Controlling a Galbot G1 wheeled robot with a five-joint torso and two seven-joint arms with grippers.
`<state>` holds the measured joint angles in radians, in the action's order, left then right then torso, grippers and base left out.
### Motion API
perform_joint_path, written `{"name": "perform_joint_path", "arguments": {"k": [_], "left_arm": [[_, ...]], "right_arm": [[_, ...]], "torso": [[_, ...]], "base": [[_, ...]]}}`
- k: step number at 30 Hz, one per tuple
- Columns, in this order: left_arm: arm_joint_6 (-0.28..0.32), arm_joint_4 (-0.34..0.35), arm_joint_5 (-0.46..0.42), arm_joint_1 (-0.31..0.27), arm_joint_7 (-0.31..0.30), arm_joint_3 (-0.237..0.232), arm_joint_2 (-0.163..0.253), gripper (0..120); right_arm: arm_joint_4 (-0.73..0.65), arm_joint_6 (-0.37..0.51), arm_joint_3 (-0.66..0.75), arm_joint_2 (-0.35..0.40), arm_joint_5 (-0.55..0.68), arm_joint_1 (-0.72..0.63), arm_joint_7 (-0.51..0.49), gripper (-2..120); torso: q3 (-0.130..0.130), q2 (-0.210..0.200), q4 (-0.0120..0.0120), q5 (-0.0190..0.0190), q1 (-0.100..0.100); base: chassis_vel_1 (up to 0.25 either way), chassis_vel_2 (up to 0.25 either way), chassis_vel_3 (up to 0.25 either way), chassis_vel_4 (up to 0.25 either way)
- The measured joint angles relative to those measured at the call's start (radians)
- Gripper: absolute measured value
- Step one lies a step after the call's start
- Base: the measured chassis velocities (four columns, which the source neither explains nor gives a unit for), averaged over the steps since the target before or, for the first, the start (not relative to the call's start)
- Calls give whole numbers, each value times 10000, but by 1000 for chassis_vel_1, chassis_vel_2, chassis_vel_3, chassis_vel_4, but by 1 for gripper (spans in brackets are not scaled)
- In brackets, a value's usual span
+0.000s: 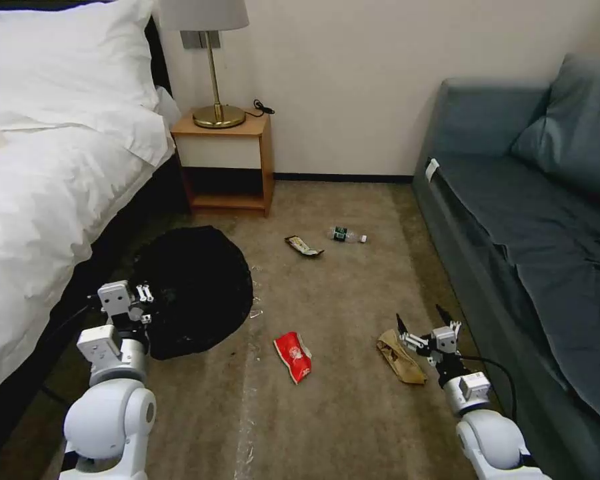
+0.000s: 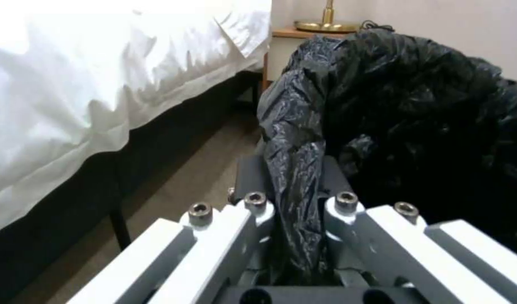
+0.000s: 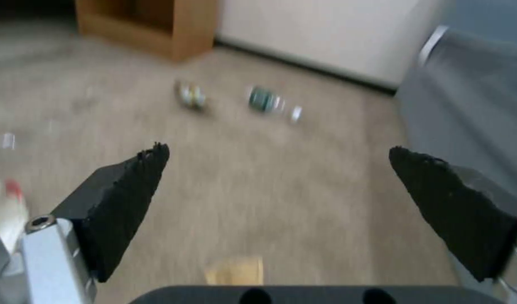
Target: Pick up the trash bin, then pick up the garbage on the floor and place it into the trash bin.
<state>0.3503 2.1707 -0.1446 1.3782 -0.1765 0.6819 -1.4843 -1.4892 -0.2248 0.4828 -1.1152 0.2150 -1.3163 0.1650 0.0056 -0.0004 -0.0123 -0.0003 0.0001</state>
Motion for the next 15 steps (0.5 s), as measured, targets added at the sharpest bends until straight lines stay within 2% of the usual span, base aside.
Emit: {"name": "perform_joint_path", "arguments": {"k": [2, 6, 15], "left_arm": [[1, -95, 126, -7, -4, -74, -27, 5], [-3, -172, 251, -13, 19, -173, -112, 5], [-62, -360, 393, 4, 27, -116, -221, 5]], "right_arm": [[719, 154, -526, 575, 499, 367, 272, 100], [1459, 365, -1229, 973, 1156, 831, 771, 100], [2904, 424, -2512, 1052, 1639, 1966, 1542, 100]], "torso": [[0, 0, 5, 5, 0], [1, 0, 1, 1, 0], [0, 0, 5, 2, 0]], "base": [[0, 0, 0, 0], [0, 0, 0, 0], [0, 0, 0, 0]]}}
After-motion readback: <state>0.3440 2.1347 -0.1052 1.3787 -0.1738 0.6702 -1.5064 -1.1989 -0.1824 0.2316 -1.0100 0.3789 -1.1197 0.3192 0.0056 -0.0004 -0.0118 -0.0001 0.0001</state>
